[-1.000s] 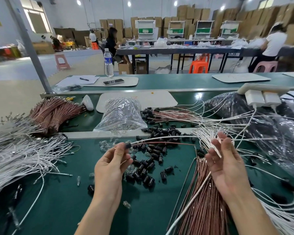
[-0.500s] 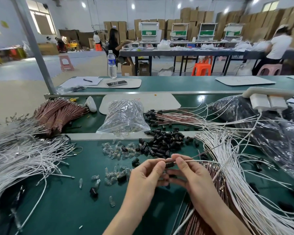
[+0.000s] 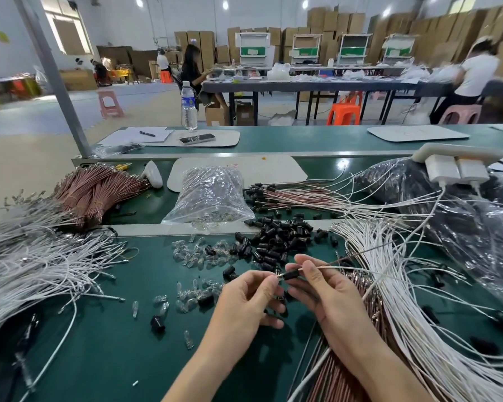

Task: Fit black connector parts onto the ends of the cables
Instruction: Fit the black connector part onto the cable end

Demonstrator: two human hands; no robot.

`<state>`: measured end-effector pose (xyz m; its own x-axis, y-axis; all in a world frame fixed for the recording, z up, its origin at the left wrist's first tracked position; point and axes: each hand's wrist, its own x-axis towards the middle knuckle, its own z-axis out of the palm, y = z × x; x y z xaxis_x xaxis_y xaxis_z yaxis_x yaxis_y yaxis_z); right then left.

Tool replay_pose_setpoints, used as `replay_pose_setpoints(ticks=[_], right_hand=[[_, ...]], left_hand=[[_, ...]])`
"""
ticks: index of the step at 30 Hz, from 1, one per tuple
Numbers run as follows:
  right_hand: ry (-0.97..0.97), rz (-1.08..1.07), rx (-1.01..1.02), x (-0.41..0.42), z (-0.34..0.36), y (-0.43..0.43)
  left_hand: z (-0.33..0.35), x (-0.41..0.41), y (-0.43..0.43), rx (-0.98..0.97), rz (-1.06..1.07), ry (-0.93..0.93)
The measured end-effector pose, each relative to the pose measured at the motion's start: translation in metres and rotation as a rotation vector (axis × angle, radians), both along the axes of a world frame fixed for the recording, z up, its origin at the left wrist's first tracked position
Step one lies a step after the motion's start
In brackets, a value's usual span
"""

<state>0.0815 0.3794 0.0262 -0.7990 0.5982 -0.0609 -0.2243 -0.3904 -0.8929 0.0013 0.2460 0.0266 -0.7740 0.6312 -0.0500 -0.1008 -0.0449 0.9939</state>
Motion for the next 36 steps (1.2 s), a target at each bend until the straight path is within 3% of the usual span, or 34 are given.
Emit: replay_pose_setpoints(ticks=[32,36], right_hand=[[-0.025,0.120,-0.052,0.0001,-0.0038,-0.0006],[-0.068,0.179,0.071,0.0026,-0.0053,-0.0012]], left_hand=[[-0.0023,-0.0011,0.0018,-0.029,0.009,0.000],[-0.0043,0.0004,0.0030,-0.059,0.022,0.023]])
